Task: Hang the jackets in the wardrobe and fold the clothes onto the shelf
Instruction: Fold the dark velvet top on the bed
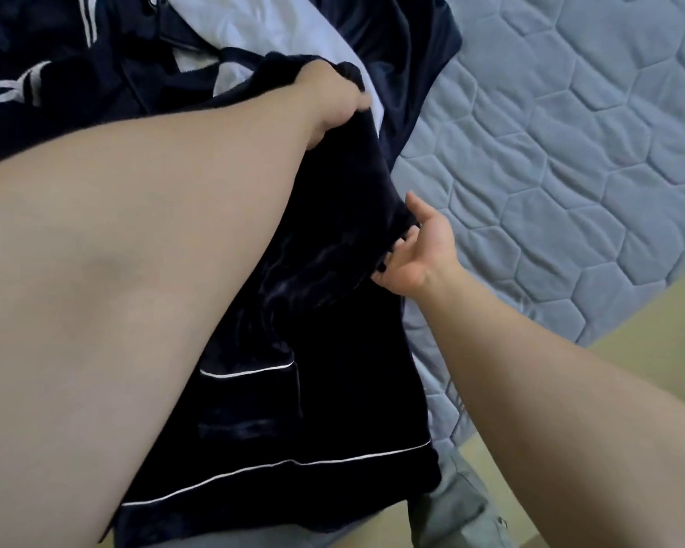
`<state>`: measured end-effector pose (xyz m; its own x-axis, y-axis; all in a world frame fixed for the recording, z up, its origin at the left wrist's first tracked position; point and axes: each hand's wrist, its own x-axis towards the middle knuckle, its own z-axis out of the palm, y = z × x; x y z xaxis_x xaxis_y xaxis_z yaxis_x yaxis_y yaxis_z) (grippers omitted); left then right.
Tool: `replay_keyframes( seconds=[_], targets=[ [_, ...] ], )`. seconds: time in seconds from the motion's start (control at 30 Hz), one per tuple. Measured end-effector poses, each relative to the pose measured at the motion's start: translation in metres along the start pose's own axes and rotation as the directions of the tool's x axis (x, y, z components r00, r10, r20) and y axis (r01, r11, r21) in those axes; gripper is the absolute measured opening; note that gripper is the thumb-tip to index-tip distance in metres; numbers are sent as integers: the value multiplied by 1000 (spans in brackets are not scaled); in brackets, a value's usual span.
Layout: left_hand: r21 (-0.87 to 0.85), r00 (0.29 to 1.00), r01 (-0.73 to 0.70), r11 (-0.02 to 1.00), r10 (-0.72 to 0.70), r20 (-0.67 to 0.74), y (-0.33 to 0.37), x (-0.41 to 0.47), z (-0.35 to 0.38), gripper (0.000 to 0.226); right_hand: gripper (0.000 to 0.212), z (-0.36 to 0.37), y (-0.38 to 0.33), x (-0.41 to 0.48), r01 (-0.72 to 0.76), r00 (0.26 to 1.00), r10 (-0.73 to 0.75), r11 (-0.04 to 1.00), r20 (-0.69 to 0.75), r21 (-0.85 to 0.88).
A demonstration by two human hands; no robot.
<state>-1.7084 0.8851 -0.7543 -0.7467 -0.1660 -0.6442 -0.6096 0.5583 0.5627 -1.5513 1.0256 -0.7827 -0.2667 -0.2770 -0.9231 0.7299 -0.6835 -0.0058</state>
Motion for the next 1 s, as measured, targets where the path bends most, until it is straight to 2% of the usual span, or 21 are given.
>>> replay_keyframes(
  seconds=[0.1,0.17,0.23,0.27,0.33,0.4,0.53,0.63,0.7,0.83,0.9,1.0],
  targets=[
    [131,999,-37,991,38,-7,-10,8,10,36,31,-5,-7,6,-1,996,-2,999,-85,-47],
    [94,999,-47,994,49,-13,-23,10,12,33,25,-4,-9,10,11,994,-11,1000,-112,1],
    [-11,996,-72,997,71,-48,-32,10,12,19,19,-2,-11,13,19,992,-14,999,-129,39],
    [-66,992,-95,993,89,-87,-35,9,10,13,19,-2,-11,14,23,991,-17,999,-133,45],
    [-137,968,-154,979,121,-221,-45,0,4,17,22,-2,-8,15,44,991,-37,998,-129,49],
    [-127,921,-206,970,148,-361,-64,-20,-5,22,27,-1,1,13,82,992,-79,996,-103,29],
    [-141,900,-102,985,31,-436,-140,-80,-13,25,45,3,34,6,143,983,-153,984,-98,-106],
    [-135,900,42,990,-97,-426,-207,-134,-15,31,48,5,71,-3,124,971,-182,940,-156,-319],
    [-137,903,163,977,-204,-378,-247,-172,-14,32,61,2,102,-10,64,971,-162,885,-176,-461],
    [-298,871,354,886,-429,-241,-308,-233,-10,37,79,-10,162,-19,-88,983,-35,772,-181,-629],
    [-291,869,397,870,-458,-185,-329,-250,-11,43,70,-17,186,-21,-156,978,11,701,-207,-696],
    [-284,878,430,857,-471,-92,-350,-263,-16,45,43,-25,218,-25,-229,969,45,538,-243,-811]
  ],
)
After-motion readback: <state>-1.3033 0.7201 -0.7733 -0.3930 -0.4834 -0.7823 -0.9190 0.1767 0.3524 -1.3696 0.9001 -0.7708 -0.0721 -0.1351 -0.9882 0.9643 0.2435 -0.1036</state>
